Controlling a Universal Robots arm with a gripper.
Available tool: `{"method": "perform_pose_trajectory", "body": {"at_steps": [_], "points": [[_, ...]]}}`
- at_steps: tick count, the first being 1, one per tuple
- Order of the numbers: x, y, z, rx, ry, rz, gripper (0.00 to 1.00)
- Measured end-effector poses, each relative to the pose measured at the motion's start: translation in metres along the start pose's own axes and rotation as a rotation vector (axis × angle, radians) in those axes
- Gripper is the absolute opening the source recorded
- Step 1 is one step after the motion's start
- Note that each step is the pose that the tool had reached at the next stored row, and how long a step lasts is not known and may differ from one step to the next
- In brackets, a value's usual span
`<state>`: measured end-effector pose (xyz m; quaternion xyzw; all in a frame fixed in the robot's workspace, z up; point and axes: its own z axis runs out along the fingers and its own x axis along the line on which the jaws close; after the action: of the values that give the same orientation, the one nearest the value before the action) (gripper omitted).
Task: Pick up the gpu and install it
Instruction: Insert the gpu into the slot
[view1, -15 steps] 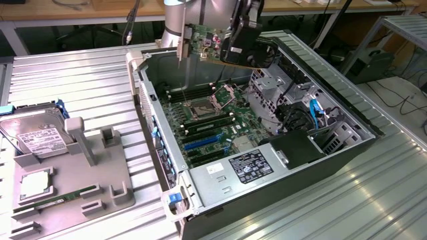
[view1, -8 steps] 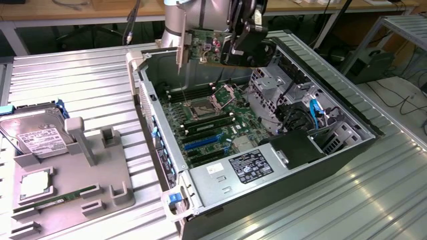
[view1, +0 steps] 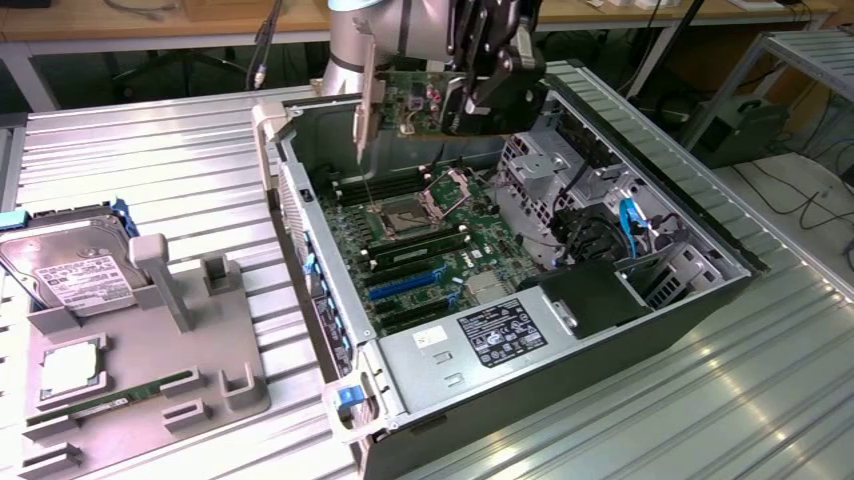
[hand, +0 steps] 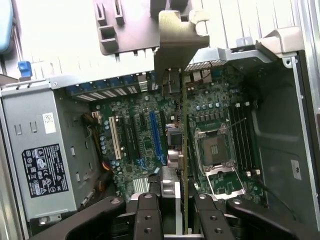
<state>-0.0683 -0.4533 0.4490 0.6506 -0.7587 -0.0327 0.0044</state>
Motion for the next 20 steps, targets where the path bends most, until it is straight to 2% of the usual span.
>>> {"method": "perform_pose_trajectory", "body": {"at_steps": [15, 18, 20], "points": [[0.000, -0.0004, 0.0076, -0.0077, 0.0157, -0.289, 0.29], [0.000, -0.0006, 0.0099, -0.0064, 0.0190, -0.352, 0.29], [0.000, -0.0007, 0.0112, -0.0029, 0.0191, -0.350, 0.29]]}}
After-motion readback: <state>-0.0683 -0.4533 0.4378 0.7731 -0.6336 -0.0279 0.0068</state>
